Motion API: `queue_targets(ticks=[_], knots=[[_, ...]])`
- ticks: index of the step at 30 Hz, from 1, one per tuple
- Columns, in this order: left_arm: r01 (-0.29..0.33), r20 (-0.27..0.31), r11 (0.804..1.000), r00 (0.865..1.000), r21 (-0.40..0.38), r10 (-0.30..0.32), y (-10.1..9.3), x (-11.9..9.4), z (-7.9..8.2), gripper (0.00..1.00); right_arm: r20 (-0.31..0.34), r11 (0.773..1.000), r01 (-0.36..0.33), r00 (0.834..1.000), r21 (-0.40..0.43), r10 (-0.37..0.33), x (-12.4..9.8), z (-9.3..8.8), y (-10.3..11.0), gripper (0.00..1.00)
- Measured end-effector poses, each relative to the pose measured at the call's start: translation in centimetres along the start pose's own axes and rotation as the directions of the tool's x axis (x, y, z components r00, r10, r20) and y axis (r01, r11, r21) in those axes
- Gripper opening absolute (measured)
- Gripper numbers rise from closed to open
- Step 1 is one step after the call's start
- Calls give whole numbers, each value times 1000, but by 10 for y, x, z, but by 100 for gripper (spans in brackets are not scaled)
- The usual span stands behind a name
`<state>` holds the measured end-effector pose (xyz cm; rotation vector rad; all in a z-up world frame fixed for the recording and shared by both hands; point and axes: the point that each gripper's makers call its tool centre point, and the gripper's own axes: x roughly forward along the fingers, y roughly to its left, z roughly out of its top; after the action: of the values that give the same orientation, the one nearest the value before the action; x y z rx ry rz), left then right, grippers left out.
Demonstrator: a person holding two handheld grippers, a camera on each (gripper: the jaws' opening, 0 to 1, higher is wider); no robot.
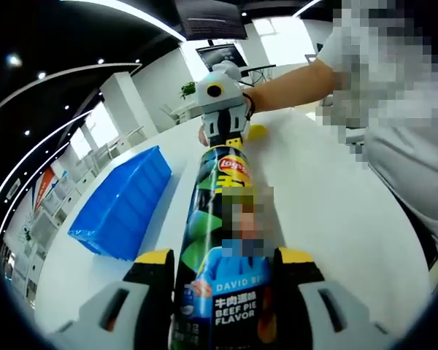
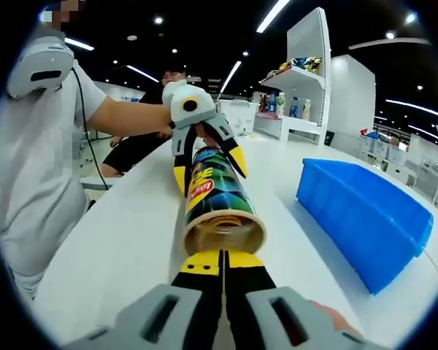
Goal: Open the lid of the chip container on the table, take out the chips, place them into the box in front of the container, and close the lid
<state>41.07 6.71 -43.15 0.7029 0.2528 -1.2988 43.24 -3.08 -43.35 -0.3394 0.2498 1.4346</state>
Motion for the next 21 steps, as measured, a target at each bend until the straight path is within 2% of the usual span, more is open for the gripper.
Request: queue_targets(ticks=[5, 11, 12, 15, 21], knots=[[4, -10, 1000, 1000, -5, -4, 1, 0, 0, 56, -1, 997, 52, 999, 54, -52, -12, -2, -5, 12], [11, -34, 1000, 999, 0, -11, 1, 2, -2, 56, 9, 995, 80, 997, 60, -81, -28, 0, -1, 14], [14, -60, 1000, 998, 6, -14, 1, 2, -4, 56, 9, 995, 83, 996, 58, -84, -31, 0, 0, 14], [18, -91, 1000, 996, 1, -18, 1, 3, -6, 56, 16, 995, 87, 996, 56, -88, -35, 1, 3, 15], [43, -185, 998, 982, 35, -36, 2, 3, -10, 56, 19, 994, 96, 995, 53, -97, -38, 0, 4, 15]])
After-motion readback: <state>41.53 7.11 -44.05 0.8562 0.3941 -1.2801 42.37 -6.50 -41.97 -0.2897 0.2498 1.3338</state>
